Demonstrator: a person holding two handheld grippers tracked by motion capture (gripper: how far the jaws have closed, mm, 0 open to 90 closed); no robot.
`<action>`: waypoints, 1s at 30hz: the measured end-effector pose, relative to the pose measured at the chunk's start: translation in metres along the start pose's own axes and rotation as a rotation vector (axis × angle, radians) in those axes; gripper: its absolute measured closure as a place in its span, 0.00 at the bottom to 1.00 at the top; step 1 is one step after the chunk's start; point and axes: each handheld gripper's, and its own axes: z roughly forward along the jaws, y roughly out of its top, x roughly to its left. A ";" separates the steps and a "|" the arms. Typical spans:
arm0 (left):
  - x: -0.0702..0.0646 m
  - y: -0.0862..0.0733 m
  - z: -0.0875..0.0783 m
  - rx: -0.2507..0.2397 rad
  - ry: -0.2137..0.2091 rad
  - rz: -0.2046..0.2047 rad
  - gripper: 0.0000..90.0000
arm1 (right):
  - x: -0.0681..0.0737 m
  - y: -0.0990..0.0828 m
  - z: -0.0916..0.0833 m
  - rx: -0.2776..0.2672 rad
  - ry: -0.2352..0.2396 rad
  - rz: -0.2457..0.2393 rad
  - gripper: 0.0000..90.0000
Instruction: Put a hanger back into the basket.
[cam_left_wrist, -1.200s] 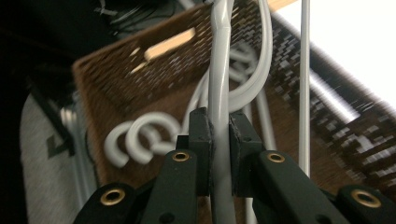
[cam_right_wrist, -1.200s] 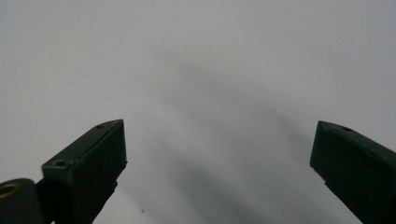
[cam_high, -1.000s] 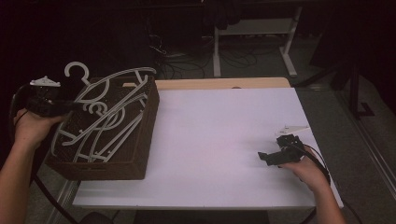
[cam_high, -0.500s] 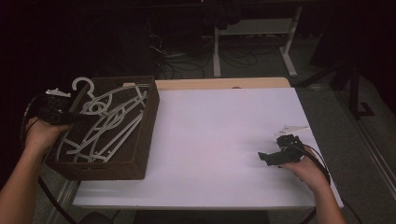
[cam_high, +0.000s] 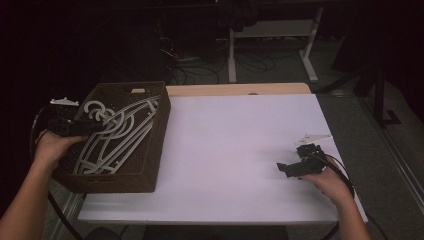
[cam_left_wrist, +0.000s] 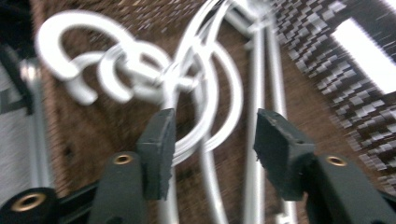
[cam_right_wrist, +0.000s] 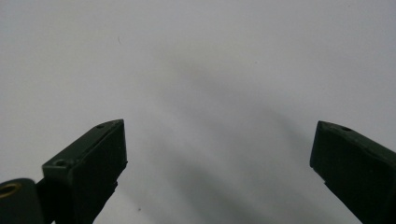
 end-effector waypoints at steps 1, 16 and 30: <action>-0.003 0.001 0.000 -0.014 -0.026 -0.003 0.51 | 0.000 0.000 0.000 -0.001 0.001 0.001 0.04; -0.088 0.010 0.010 -0.179 -0.317 0.135 0.32 | 0.006 0.016 -0.022 -0.075 0.060 -0.002 0.02; -0.151 -0.003 0.027 -0.211 -0.466 0.271 0.14 | 0.022 0.033 -0.043 -0.152 0.128 -0.044 0.00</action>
